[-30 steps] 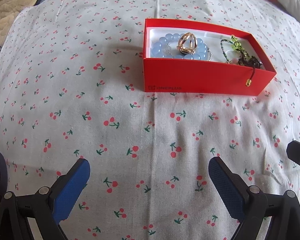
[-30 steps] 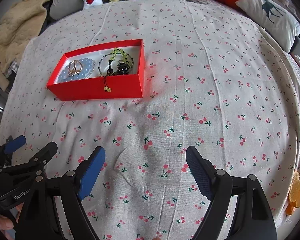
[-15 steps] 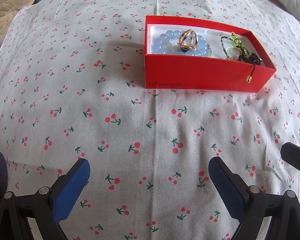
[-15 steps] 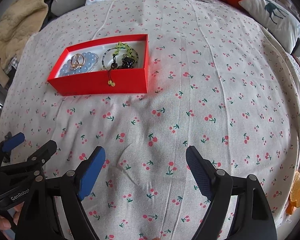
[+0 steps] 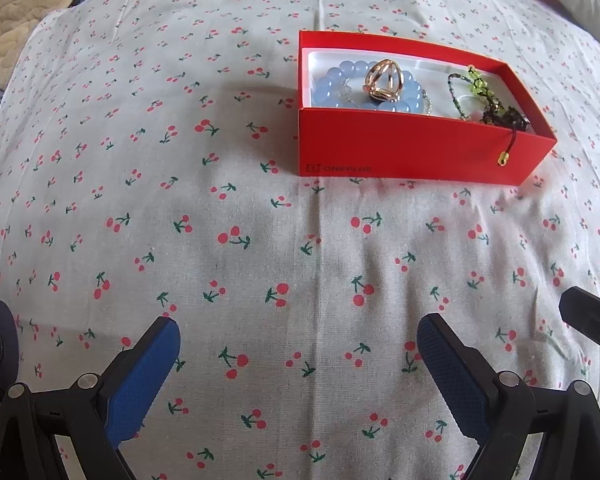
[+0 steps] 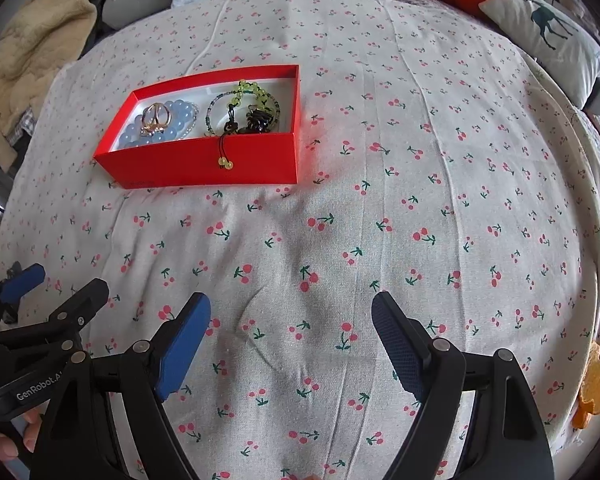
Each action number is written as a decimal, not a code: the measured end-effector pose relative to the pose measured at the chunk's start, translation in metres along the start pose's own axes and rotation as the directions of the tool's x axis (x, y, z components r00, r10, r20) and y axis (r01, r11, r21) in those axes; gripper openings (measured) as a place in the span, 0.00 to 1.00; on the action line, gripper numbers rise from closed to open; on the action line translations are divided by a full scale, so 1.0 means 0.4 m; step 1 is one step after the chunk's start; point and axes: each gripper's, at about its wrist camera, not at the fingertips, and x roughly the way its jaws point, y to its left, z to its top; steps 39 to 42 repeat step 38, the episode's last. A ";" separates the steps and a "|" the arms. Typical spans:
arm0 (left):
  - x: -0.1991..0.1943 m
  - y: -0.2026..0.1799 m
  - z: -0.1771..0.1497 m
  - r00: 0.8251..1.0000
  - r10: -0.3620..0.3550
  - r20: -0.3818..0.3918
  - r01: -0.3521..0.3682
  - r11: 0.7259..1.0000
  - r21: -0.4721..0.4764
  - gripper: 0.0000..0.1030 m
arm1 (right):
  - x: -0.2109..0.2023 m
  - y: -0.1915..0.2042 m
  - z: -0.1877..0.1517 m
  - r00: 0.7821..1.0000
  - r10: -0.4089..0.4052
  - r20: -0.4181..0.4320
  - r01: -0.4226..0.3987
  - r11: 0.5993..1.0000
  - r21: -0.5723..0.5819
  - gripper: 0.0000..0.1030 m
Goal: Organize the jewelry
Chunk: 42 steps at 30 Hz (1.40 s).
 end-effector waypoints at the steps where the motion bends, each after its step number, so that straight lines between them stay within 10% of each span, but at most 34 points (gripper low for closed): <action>1: 0.000 -0.002 0.000 1.000 -0.001 0.000 0.001 1.000 -0.001 0.95 | 0.000 0.000 0.000 1.000 0.000 0.000 0.000 1.000 -0.001 0.83; 42: 0.016 0.000 0.006 1.000 0.003 -0.007 -0.003 1.000 -0.003 0.95 | 0.010 0.008 0.010 0.998 -0.051 0.038 0.050 0.998 0.033 0.83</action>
